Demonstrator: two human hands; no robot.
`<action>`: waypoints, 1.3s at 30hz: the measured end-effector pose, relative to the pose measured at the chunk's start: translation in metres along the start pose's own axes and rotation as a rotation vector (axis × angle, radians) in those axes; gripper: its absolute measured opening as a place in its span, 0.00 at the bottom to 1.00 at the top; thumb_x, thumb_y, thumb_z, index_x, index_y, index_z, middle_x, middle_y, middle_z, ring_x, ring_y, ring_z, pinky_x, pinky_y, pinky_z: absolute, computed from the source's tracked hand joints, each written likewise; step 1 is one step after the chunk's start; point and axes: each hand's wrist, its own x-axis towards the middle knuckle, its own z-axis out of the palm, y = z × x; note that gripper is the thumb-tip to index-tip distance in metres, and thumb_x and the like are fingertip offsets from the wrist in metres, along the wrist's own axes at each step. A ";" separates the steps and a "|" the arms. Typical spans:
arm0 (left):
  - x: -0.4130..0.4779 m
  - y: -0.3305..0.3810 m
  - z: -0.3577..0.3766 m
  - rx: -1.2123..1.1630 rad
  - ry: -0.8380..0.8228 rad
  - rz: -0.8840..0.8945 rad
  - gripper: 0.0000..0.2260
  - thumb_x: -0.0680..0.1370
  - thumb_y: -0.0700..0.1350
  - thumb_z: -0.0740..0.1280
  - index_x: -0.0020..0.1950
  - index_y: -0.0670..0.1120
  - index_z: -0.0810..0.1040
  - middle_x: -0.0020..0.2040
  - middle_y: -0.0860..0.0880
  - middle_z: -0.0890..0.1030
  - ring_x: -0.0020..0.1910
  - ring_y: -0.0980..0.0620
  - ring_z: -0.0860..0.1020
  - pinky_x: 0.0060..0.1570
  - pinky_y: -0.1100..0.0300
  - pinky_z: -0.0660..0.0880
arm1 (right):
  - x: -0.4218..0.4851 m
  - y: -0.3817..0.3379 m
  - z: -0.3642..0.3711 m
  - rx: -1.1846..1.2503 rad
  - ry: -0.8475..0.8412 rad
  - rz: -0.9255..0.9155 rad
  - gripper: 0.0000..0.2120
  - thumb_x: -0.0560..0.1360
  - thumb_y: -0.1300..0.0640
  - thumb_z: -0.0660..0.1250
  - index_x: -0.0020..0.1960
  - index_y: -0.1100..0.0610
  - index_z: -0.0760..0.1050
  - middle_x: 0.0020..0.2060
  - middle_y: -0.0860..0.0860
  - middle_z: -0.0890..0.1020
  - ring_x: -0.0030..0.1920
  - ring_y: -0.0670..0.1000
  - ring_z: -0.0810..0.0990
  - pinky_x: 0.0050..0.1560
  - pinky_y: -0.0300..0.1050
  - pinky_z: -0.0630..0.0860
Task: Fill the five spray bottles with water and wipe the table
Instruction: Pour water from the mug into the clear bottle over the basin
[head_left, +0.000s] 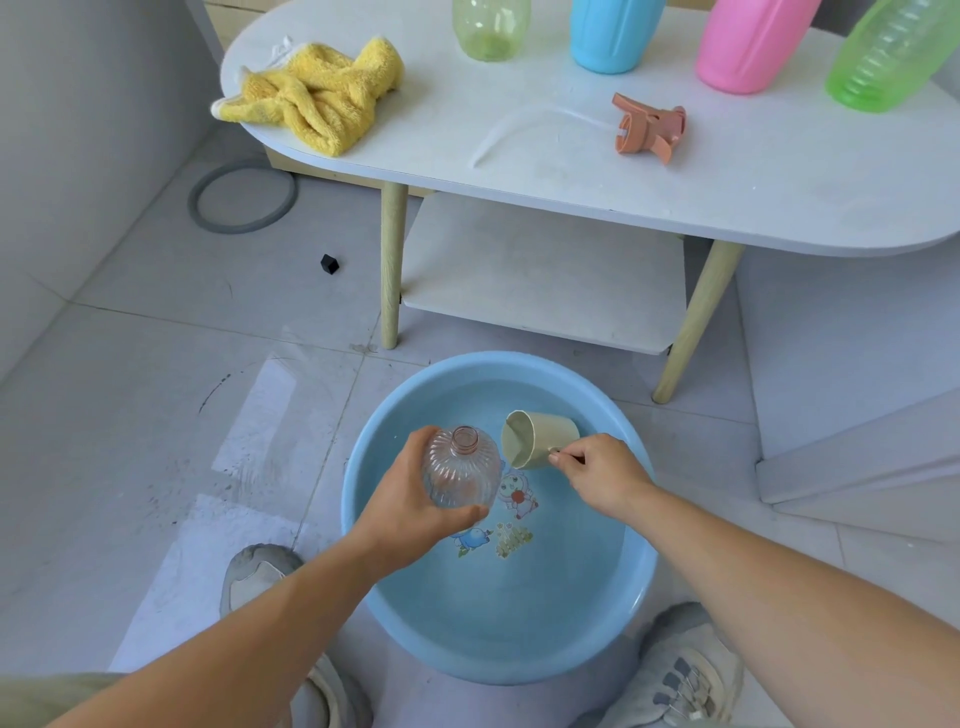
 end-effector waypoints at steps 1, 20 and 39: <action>0.000 -0.001 0.000 0.000 0.001 -0.001 0.39 0.66 0.49 0.83 0.71 0.58 0.65 0.61 0.62 0.77 0.59 0.58 0.79 0.50 0.71 0.74 | 0.000 0.000 0.000 0.019 0.004 0.002 0.25 0.80 0.50 0.64 0.28 0.56 0.60 0.26 0.50 0.64 0.28 0.51 0.61 0.31 0.44 0.59; -0.009 0.012 -0.006 -0.002 0.024 0.054 0.41 0.64 0.52 0.83 0.71 0.57 0.65 0.62 0.59 0.77 0.60 0.55 0.78 0.55 0.64 0.75 | -0.054 -0.053 -0.076 0.314 0.134 -0.113 0.11 0.79 0.50 0.67 0.41 0.52 0.84 0.34 0.50 0.82 0.32 0.48 0.71 0.27 0.32 0.64; -0.016 0.034 -0.006 -0.004 0.018 0.125 0.38 0.65 0.51 0.83 0.67 0.60 0.65 0.59 0.63 0.77 0.57 0.59 0.79 0.55 0.59 0.79 | -0.110 -0.089 -0.120 0.236 0.180 -0.353 0.08 0.77 0.51 0.70 0.43 0.52 0.85 0.25 0.41 0.78 0.28 0.40 0.72 0.32 0.30 0.66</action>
